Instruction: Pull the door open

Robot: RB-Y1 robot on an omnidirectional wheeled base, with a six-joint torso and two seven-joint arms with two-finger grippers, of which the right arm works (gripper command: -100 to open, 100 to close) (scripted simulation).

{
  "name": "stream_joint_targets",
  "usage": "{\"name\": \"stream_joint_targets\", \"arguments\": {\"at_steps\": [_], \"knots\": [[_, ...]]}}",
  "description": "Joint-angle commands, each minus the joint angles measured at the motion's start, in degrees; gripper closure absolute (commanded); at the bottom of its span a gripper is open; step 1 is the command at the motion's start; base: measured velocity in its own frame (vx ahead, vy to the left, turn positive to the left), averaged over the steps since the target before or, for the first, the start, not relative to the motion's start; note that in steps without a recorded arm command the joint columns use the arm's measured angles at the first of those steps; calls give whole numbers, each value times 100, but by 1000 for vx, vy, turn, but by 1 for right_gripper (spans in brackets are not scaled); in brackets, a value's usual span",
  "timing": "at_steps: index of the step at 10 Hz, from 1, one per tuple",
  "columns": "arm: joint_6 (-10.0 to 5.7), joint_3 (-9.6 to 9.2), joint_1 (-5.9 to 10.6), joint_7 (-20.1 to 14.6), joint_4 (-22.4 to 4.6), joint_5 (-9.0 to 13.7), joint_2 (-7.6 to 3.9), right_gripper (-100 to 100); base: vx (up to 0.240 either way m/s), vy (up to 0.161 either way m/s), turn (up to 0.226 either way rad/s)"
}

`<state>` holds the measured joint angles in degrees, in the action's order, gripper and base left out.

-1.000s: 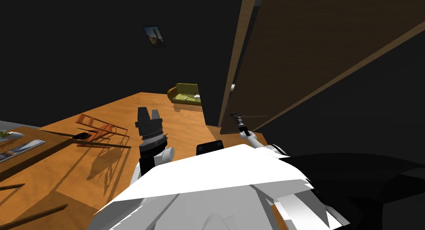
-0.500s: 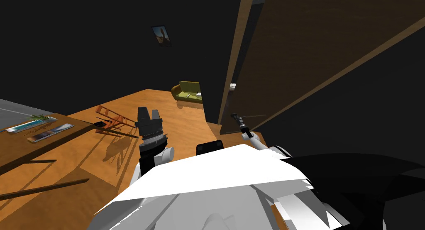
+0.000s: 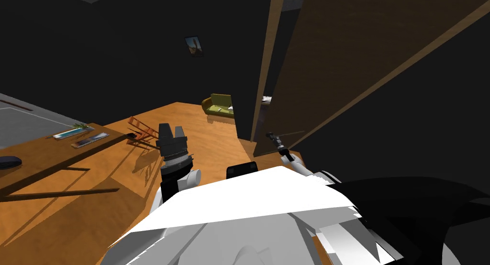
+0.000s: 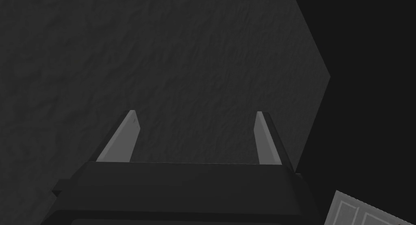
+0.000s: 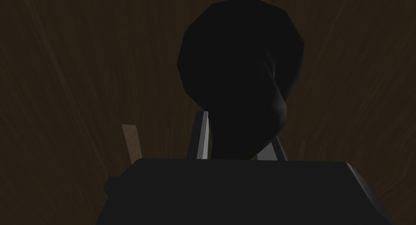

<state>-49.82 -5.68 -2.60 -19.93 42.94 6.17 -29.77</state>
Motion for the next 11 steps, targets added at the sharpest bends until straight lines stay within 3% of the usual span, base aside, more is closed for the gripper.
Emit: {"name": "stream_joint_targets", "arguments": {"at_steps": [1,9,10,11], "knots": [[-165,-35,21,-48,-125,-11,-42,100,-177,-65,118],[-869,-272,-367,-374,-190,-44,-423,100,-160,-59,116],[-938,-295,-405,-406,-196,-47,-460,100,-209,-95,112],[-860,-276,-393,-382,-150,-41,-424,100,-91,-44,27]]}}
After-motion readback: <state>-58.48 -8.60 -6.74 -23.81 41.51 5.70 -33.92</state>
